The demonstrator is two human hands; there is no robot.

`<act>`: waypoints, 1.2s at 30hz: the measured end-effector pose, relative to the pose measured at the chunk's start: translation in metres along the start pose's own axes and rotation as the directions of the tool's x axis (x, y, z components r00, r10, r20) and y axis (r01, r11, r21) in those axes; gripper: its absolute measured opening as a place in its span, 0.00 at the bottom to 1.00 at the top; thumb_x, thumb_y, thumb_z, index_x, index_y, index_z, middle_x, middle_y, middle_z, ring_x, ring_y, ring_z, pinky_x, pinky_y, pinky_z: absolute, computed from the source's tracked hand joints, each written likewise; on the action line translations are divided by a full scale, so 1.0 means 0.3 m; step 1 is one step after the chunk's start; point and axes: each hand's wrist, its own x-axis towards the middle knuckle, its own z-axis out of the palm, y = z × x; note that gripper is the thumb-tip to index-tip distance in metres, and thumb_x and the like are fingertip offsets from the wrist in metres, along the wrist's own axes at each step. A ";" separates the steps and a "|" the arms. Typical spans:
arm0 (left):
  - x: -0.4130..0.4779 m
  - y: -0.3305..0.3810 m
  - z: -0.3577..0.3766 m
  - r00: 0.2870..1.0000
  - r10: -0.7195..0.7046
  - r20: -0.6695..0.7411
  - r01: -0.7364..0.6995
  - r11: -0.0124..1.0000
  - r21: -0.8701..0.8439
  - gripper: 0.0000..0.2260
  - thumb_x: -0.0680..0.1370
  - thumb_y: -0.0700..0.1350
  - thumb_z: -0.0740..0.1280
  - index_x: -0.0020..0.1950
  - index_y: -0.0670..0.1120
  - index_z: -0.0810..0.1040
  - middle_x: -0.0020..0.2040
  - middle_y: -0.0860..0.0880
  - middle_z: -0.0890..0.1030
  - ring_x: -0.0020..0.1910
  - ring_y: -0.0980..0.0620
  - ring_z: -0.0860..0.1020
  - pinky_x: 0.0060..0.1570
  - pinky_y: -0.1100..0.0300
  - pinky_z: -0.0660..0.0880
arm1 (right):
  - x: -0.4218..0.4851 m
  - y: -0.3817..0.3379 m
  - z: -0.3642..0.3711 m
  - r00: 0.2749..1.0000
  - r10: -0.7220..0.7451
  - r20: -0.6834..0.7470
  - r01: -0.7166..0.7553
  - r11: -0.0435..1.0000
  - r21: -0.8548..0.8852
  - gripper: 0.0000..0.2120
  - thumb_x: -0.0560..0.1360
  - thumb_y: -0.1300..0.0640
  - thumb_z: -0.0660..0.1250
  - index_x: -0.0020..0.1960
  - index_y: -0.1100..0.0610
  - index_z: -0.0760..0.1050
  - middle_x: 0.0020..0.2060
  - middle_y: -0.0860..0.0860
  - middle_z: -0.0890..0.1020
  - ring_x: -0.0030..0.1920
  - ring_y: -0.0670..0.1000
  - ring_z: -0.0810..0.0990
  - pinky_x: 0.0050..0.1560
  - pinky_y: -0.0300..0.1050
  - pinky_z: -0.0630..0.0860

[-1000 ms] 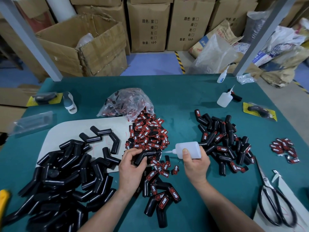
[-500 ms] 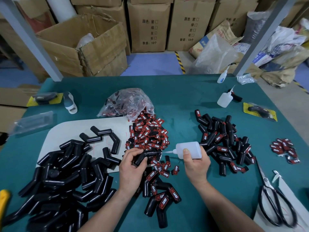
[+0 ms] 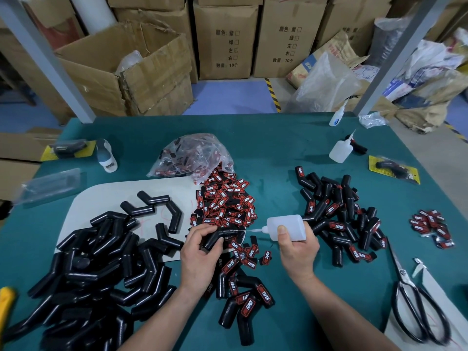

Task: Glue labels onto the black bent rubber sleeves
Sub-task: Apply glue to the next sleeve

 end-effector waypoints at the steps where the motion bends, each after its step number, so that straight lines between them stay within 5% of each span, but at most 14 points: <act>1: 0.001 0.000 0.000 1.000 -0.003 -0.001 0.003 1.000 -0.004 0.17 0.75 0.33 0.75 0.55 0.55 0.83 0.56 0.60 0.80 0.56 0.55 0.82 0.45 0.60 0.84 | 0.000 0.000 0.000 1.000 -0.002 0.006 0.002 1.000 0.004 0.20 0.69 0.43 0.69 0.36 0.60 0.71 0.27 0.44 0.75 0.29 0.41 0.73 0.27 0.44 0.70; 6: 0.001 0.008 0.000 0.999 0.039 -0.017 -0.039 0.999 0.017 0.20 0.75 0.32 0.76 0.55 0.57 0.82 0.56 0.61 0.80 0.57 0.58 0.81 0.45 0.65 0.82 | -0.001 0.008 0.001 1.000 -0.012 -0.007 0.012 1.000 0.011 0.20 0.69 0.43 0.69 0.36 0.61 0.71 0.27 0.42 0.75 0.29 0.38 0.73 0.28 0.34 0.68; 11: -0.001 0.018 0.005 0.998 0.065 -0.010 -0.065 0.998 0.027 0.20 0.74 0.30 0.75 0.54 0.55 0.82 0.55 0.63 0.80 0.57 0.61 0.80 0.45 0.73 0.78 | -0.001 0.009 0.003 1.000 -0.020 -0.003 0.020 1.000 0.021 0.20 0.69 0.43 0.69 0.35 0.61 0.71 0.26 0.43 0.73 0.28 0.39 0.72 0.28 0.36 0.68; 18: -0.002 0.010 0.001 0.999 0.047 -0.006 -0.047 0.999 0.008 0.19 0.75 0.31 0.75 0.55 0.55 0.82 0.56 0.62 0.80 0.57 0.59 0.80 0.44 0.66 0.82 | -0.005 0.006 0.004 0.999 -0.047 0.005 0.046 0.999 0.018 0.25 0.68 0.43 0.69 0.35 0.67 0.71 0.27 0.45 0.72 0.28 0.39 0.72 0.27 0.40 0.68; 28: -0.002 0.013 0.000 0.999 0.042 0.001 -0.042 0.998 0.038 0.20 0.75 0.33 0.76 0.55 0.57 0.82 0.56 0.64 0.80 0.57 0.61 0.80 0.43 0.68 0.80 | -0.001 0.004 0.004 0.999 -0.033 -0.004 0.034 0.999 0.028 0.11 0.69 0.43 0.68 0.36 0.46 0.69 0.31 0.39 0.78 0.29 0.38 0.74 0.28 0.31 0.68; 36: 0.001 0.011 0.001 0.996 0.085 -0.004 -0.085 0.994 0.072 0.22 0.74 0.32 0.76 0.54 0.59 0.81 0.56 0.63 0.80 0.57 0.61 0.80 0.44 0.75 0.75 | -0.006 0.015 0.008 0.999 -0.035 -0.006 0.036 0.999 0.033 0.19 0.68 0.44 0.69 0.35 0.59 0.72 0.26 0.44 0.74 0.29 0.38 0.73 0.28 0.35 0.68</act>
